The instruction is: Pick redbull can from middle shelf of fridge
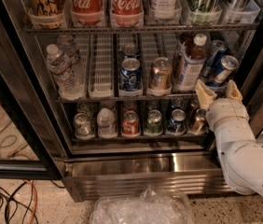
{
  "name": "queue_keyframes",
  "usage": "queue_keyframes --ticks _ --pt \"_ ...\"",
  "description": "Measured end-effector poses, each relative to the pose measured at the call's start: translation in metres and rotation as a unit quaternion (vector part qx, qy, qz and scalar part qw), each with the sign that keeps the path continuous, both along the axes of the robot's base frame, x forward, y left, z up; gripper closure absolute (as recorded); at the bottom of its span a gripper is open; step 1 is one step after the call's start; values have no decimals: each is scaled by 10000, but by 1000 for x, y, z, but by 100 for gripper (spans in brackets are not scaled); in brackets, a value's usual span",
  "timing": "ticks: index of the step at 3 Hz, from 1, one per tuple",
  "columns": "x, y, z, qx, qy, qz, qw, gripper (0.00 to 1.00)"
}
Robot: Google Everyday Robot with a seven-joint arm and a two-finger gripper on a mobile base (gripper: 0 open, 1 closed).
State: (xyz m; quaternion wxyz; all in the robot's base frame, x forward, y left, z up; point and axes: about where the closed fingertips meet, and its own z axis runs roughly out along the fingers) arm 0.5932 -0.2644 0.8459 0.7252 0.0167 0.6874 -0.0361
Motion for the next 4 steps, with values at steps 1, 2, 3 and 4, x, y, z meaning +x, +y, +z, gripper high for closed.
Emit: queue_keyframes --ticks 1,2,3,4 --pt "5 -1 0 -24 -46 -91 9999 36" --pt "9 -3 1 -31 -92 -188 9998 41" --pt "10 -5 1 -26 -116 -262 9996 41" --pt "14 -6 1 -11 -143 -316 9994 41"
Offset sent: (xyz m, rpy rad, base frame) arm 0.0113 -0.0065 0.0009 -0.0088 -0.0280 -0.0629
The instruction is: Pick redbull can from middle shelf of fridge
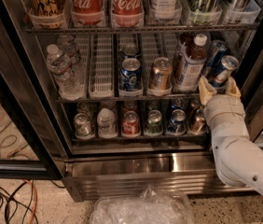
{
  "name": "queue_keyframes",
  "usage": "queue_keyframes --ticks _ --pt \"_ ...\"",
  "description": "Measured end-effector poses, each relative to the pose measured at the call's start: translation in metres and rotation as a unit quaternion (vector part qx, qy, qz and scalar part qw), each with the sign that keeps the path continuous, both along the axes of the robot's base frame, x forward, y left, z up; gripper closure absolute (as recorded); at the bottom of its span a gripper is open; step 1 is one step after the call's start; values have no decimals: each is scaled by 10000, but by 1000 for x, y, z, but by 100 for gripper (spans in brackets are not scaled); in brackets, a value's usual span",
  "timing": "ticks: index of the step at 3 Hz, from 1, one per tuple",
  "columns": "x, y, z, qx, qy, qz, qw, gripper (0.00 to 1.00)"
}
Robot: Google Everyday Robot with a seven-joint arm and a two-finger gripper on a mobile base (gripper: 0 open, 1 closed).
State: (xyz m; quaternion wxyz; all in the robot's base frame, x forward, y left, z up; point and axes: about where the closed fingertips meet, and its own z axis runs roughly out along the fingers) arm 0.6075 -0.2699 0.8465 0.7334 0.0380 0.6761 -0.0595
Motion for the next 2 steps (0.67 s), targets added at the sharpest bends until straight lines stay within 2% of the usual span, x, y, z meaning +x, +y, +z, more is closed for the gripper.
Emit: queue_keyframes --ticks 2 --pt "13 2 -1 29 -48 -147 9999 38"
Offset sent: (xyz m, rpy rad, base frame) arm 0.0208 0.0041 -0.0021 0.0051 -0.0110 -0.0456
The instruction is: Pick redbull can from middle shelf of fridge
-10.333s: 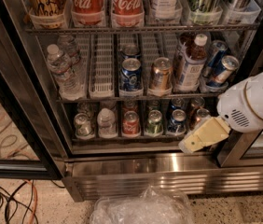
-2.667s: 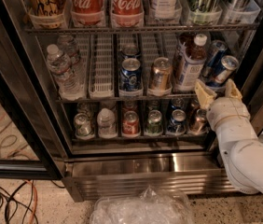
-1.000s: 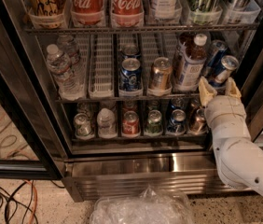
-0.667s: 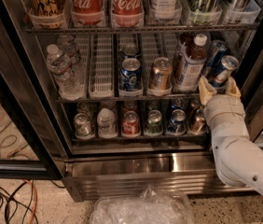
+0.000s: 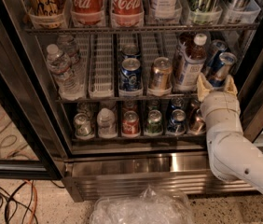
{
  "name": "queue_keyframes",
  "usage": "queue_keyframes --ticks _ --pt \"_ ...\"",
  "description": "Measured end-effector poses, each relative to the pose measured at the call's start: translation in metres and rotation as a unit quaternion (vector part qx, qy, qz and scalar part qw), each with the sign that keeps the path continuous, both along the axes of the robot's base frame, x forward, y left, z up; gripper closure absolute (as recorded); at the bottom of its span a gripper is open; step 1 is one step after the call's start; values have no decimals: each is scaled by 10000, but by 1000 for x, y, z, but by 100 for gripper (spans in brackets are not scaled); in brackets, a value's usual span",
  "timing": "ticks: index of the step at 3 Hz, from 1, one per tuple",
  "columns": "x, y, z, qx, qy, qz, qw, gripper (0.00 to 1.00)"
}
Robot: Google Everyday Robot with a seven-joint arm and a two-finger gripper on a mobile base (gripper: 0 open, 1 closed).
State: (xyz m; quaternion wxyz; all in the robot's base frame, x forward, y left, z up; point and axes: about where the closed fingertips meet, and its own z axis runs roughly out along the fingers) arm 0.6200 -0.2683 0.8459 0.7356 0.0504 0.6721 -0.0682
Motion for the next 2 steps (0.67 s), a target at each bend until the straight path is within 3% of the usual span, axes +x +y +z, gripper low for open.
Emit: queue_keyframes --ticks 2 --pt "14 -1 0 55 -36 -180 9998 44"
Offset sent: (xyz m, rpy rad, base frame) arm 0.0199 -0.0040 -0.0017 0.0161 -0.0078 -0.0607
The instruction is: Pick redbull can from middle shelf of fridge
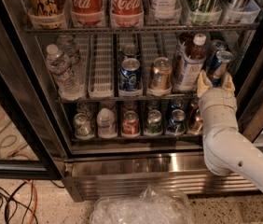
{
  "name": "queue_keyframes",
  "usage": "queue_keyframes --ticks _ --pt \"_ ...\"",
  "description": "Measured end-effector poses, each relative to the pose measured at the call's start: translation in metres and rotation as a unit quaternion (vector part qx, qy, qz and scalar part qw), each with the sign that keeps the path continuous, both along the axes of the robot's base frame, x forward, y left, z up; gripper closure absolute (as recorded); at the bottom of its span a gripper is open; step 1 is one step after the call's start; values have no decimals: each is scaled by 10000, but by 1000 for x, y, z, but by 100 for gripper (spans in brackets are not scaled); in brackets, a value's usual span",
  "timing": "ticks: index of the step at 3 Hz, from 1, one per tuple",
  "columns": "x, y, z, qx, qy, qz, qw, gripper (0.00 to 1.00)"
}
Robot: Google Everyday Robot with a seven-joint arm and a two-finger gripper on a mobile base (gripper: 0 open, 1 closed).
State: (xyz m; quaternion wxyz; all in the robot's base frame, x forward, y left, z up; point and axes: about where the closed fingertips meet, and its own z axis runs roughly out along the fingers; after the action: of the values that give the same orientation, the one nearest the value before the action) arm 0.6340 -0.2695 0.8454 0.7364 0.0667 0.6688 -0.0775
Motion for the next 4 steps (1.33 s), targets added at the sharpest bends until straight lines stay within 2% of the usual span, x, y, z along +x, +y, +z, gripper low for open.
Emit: queue_keyframes --ticks 2,4 --pt "10 -10 -1 -19 56 -212 9998 47" --pt "23 -26 2 -279 154 -310 9990 47"
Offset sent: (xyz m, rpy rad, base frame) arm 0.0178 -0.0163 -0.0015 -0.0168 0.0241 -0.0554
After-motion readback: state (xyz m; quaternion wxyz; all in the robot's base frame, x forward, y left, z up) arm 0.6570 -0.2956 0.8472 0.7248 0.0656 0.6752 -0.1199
